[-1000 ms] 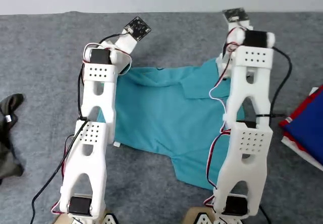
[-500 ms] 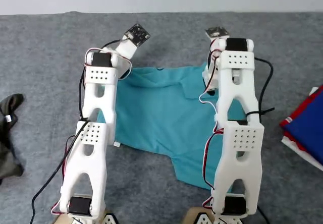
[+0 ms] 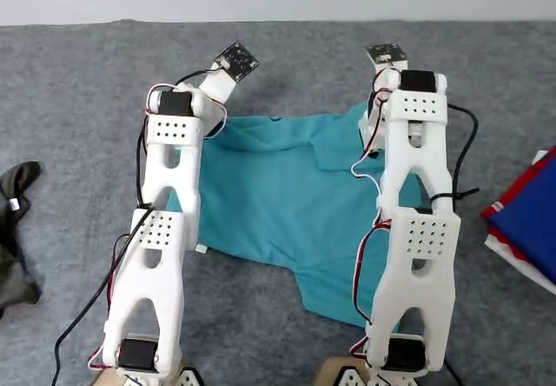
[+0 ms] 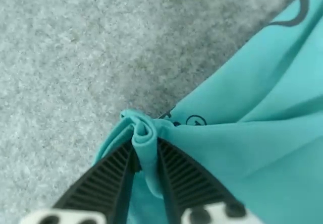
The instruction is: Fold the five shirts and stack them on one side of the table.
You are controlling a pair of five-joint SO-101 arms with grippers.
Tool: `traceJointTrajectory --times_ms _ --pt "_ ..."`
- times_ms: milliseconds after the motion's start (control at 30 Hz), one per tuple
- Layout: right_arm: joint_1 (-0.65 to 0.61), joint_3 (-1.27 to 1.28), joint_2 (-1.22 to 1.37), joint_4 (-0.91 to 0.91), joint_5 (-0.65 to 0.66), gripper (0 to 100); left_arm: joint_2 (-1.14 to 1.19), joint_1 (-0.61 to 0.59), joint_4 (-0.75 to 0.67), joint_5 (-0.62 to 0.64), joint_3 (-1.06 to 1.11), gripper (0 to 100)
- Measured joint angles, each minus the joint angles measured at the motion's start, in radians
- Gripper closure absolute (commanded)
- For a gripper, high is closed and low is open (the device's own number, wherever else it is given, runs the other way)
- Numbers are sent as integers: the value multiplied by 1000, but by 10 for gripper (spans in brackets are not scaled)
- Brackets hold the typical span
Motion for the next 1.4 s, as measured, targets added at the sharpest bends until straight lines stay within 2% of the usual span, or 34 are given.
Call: traceJointTrajectory --times_ms 267,467,700,933,1167,1400 --pt "-11 -2 80 -17 0 785 0 0 0 0 0 994" --pt "-9 -35 87 -18 0 991 0 0 0 0 0 994" --pt "-12 -178 101 20 114 987 0 0 0 0 0 994" --pt "-11 -322 100 98 123 983 0 0 0 0 0 994" --pt "9 -325 153 103 123 982 0 0 0 0 0 994" --pt "9 -325 169 104 123 930 0 0 0 0 0 994"
